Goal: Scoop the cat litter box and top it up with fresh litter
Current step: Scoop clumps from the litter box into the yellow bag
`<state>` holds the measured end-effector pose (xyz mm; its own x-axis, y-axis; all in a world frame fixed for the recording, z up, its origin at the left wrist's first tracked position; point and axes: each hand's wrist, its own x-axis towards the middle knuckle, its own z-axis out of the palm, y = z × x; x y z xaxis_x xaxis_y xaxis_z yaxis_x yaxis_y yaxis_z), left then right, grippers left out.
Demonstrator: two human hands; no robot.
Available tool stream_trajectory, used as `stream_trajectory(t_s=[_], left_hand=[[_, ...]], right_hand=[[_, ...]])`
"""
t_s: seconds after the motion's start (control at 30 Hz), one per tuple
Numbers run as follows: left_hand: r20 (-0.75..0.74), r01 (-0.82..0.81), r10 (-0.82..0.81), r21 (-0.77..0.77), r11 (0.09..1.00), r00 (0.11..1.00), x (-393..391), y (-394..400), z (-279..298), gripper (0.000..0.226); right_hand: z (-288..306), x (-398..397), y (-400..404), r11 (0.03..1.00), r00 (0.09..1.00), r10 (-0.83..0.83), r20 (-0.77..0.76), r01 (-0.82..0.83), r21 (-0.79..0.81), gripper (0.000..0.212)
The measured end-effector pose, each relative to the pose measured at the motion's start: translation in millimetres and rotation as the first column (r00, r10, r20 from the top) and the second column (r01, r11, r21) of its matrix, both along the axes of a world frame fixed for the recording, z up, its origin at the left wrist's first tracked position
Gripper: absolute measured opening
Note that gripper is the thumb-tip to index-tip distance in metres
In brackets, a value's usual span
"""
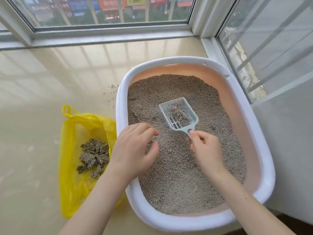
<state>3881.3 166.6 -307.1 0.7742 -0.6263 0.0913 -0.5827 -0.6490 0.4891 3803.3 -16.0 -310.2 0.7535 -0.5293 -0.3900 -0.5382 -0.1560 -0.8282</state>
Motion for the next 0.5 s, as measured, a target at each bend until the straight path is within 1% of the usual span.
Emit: stream_trajectory(t_s=[0.1,0.23,0.3,0.37,0.5], left_hand=[[0.007,0.033,-0.033,-0.041,0.999,0.999,-3,2,1,0.022],[-0.010,0.125,-0.128,-0.132,0.983,0.992,-16,15,3,0.017],[-0.012,0.152,-0.156,-0.167,0.974,0.988,-28,28,2,0.015],[0.005,0.176,-0.179,-0.184,0.967,0.984,-39,42,-1,0.016],[0.014,0.213,-0.213,-0.168,0.963,0.977,-58,61,-9,0.022]], right_hand=[[5,-11,4,0.999,1.000,0.015,0.002,-0.015,-0.040,0.030],[9,-22,7,0.997,1.000,0.015,-0.023,-0.016,-0.079,0.031],[10,-27,10,0.989,0.999,0.037,-0.035,-0.042,-0.145,0.033],[10,-32,13,0.979,0.998,0.051,-0.035,-0.057,-0.196,0.037],[16,-39,20,0.981,0.998,0.051,-0.022,-0.054,-0.189,0.034]])
